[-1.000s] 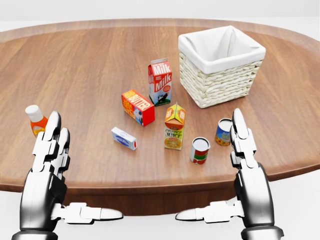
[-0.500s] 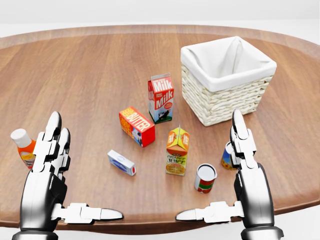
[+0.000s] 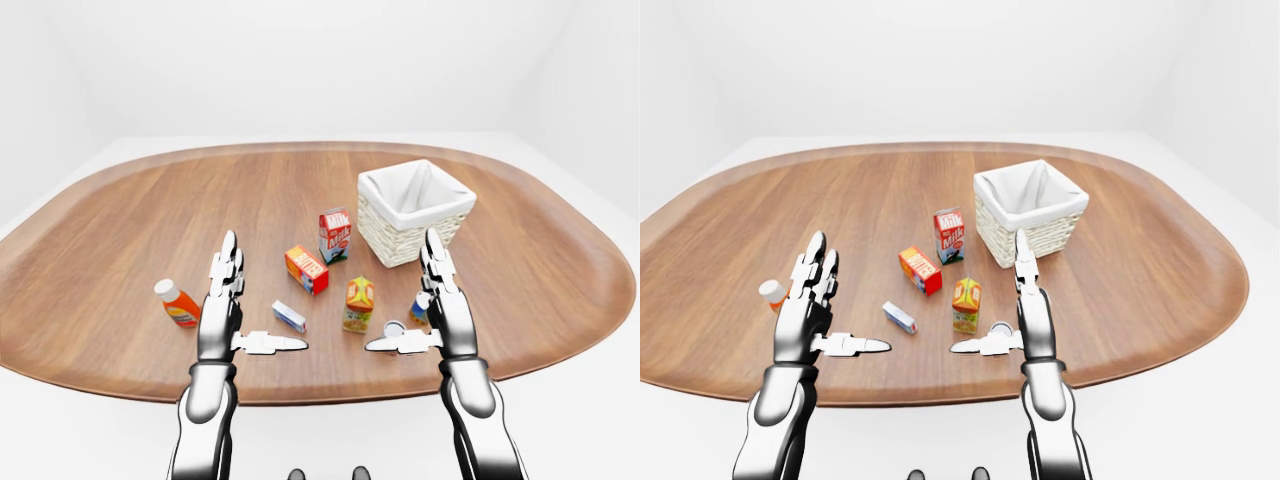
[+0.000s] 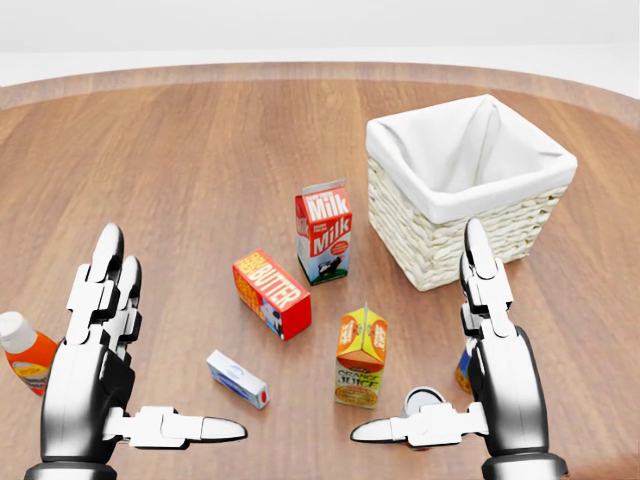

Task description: Pick up the alphabet soup and the tomato sauce, and put them in the basket.

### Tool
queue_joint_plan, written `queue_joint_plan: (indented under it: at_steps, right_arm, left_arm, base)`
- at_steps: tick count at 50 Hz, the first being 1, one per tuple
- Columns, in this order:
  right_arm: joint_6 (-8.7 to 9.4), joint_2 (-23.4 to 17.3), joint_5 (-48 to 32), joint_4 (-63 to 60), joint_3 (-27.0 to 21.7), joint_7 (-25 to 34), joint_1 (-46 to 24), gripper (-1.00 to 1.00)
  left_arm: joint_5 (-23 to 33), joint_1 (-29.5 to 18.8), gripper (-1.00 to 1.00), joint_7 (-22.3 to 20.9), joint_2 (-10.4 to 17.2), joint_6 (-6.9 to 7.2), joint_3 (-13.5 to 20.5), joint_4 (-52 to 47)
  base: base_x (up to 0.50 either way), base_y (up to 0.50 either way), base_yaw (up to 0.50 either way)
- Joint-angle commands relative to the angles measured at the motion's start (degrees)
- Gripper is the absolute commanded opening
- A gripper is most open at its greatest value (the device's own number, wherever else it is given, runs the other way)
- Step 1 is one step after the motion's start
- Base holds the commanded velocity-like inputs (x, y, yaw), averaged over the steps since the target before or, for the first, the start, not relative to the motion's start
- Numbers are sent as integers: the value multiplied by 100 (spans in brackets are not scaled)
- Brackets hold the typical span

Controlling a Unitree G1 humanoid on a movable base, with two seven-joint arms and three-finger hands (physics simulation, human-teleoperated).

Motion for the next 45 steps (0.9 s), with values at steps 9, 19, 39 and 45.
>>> queue_joint_plan:
  at_steps: [9, 19, 39, 45]
  right_arm:
    - [0, -2, 17, 32, -29, -3, -31, 100]
    - [0, 3, 15, 21, -19, 3, -18, 100]
    - [0, 2, 14, 0, -13, 12, 5, 100]
    - [0, 3, 11, 6, -8, 10, 6, 100]
  left_arm:
    - [4, -32, 100, 9, -5, 0, -7, 63]
    - [-2, -20, 100, 9, 0, 0, -10, 45]
    - [0, -10, 100, 5, 0, 0, -20, 46]
    - [-4, -18, 100, 0, 4, 0, -14, 87]
  base:
    - [26, 0, 0]
    - [26, 0, 0]
    - [26, 0, 0]
    - [26, 0, 0]
